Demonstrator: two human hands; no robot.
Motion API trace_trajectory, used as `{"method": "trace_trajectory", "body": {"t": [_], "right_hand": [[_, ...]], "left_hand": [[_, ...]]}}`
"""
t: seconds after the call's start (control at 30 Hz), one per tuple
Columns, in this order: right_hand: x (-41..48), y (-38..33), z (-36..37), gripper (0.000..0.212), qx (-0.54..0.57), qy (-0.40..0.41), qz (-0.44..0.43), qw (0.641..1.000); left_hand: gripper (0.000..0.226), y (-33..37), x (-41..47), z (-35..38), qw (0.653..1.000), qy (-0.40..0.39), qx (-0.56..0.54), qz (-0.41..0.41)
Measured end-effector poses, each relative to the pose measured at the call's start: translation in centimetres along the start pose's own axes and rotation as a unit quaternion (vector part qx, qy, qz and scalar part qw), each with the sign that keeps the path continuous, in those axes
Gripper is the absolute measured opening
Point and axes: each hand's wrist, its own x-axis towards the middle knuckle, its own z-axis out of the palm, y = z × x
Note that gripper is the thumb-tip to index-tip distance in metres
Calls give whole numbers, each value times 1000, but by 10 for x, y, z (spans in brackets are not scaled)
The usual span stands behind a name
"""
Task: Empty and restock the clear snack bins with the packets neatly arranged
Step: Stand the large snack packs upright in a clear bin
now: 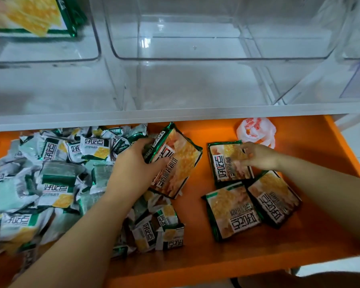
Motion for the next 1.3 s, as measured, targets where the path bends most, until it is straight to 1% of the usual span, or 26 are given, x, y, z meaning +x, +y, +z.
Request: {"method": "trace_trajectory", "body": {"t": [0.1, 0.2, 0.33, 0.4, 0.47, 0.57, 0.67, 0.7, 0.83, 0.93, 0.97, 1.03, 1.13, 1.23, 1.3], "right_hand": [[25, 17, 14, 83, 25, 14, 28, 999], [34, 21, 21, 91, 75, -8, 49, 996], [35, 14, 29, 95, 83, 7, 16, 996], [37, 8, 34, 105, 82, 15, -2, 996], [38, -4, 38, 113, 91, 10, 7, 996], [43, -20, 45, 108, 93, 8, 21, 995], [51, -28, 44, 112, 93, 20, 31, 995], [52, -28, 42, 110, 96, 15, 29, 995], [56, -32, 40, 85, 114, -4, 24, 993], [55, -32, 44, 51, 106, 3, -13, 994], [55, -32, 45, 43, 98, 10, -28, 995], [51, -35, 42, 38, 77, 32, -63, 994], [37, -43, 33, 38, 52, 50, -117, 991], [10, -53, 25, 39, 2, 58, -168, 984], [-10, -57, 16, 39, -24, 77, -186, 979]], "left_hand": [[60, -3, 1, 2, 1000, -7, 10, -25], [54, -2, 2, 5, 999, -14, 14, -30], [53, 1, 0, 7, 998, -29, 7, -55], [54, 0, 0, 7, 998, -31, 6, -59], [54, -1, 0, 6, 998, -26, 9, -55], [53, -1, 1, 6, 998, -23, 5, -59], [53, -1, 1, 5, 997, -26, -3, -67], [53, 0, 1, 5, 997, -27, -5, -69], [53, -2, 2, 5, 997, -25, -3, -72], [53, -4, 3, 6, 997, -23, -3, -69], [53, -5, 4, 6, 997, -21, -4, -69], [53, -6, 4, 5, 997, -18, -5, -68], [54, -7, 3, 4, 998, -12, -4, -63], [56, -6, 3, 0, 999, 0, 1, -54], [56, -4, 2, -3, 999, 11, -6, -48]]}}
